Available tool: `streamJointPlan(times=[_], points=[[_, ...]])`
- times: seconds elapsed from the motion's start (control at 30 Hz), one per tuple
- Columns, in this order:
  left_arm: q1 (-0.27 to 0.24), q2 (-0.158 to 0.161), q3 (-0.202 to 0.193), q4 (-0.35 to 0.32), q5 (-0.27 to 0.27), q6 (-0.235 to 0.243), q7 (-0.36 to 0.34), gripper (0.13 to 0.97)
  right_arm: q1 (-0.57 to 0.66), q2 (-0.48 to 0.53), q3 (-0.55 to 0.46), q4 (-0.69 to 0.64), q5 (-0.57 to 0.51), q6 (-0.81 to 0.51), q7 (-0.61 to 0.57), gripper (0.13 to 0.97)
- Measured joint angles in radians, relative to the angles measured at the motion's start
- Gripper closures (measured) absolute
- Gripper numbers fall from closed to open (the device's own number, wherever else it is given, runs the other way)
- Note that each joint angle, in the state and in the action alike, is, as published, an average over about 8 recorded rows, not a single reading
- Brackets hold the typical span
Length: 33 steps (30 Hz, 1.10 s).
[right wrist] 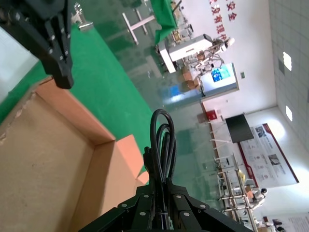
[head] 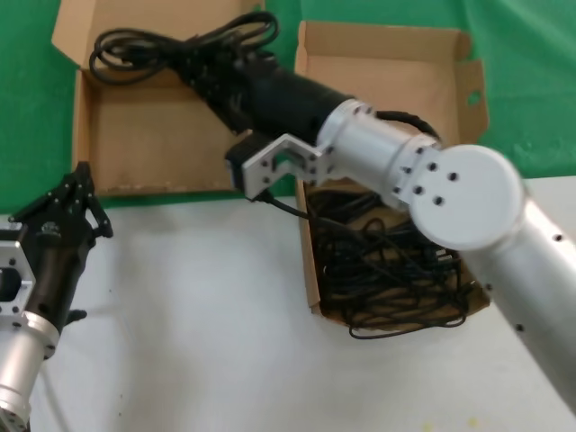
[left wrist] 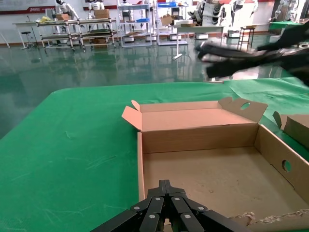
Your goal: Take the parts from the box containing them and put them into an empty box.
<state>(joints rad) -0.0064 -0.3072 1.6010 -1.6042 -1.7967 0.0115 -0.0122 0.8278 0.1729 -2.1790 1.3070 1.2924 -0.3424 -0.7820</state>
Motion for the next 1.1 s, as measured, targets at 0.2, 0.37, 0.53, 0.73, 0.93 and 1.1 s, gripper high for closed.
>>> streamJointPlan(times=[0.2,0.37,0.53,0.73,0.93,1.1], points=[[0.000,0.000,0.000,0.000,0.000,0.000,0.000,0.952,0.016,-0.079,0.013,-0.148,0.117,0.044,-0.188,0.904],[0.000,0.000,0.000,0.000,0.000,0.000,0.000,0.952,0.016,-0.123,0.048,-0.223,0.191,0.043,-0.312,0.872],[0.000,0.000,0.000,0.000,0.000,0.000,0.000,0.952,0.009,-0.126,0.070,-0.227,0.215,0.037,-0.344,0.830],[0.000,0.000,0.000,0.000,0.000,0.000,0.000,0.952,-0.017,-0.065,0.091,-0.122,0.170,0.035,-0.248,0.745],[0.000,0.000,0.000,0.000,0.000,0.000,0.000,0.952,-0.080,0.025,0.147,0.040,0.094,0.045,-0.083,0.700],[0.000,0.000,0.000,0.000,0.000,0.000,0.000,0.952,-0.161,0.096,0.206,0.168,0.084,0.071,0.007,0.588]])
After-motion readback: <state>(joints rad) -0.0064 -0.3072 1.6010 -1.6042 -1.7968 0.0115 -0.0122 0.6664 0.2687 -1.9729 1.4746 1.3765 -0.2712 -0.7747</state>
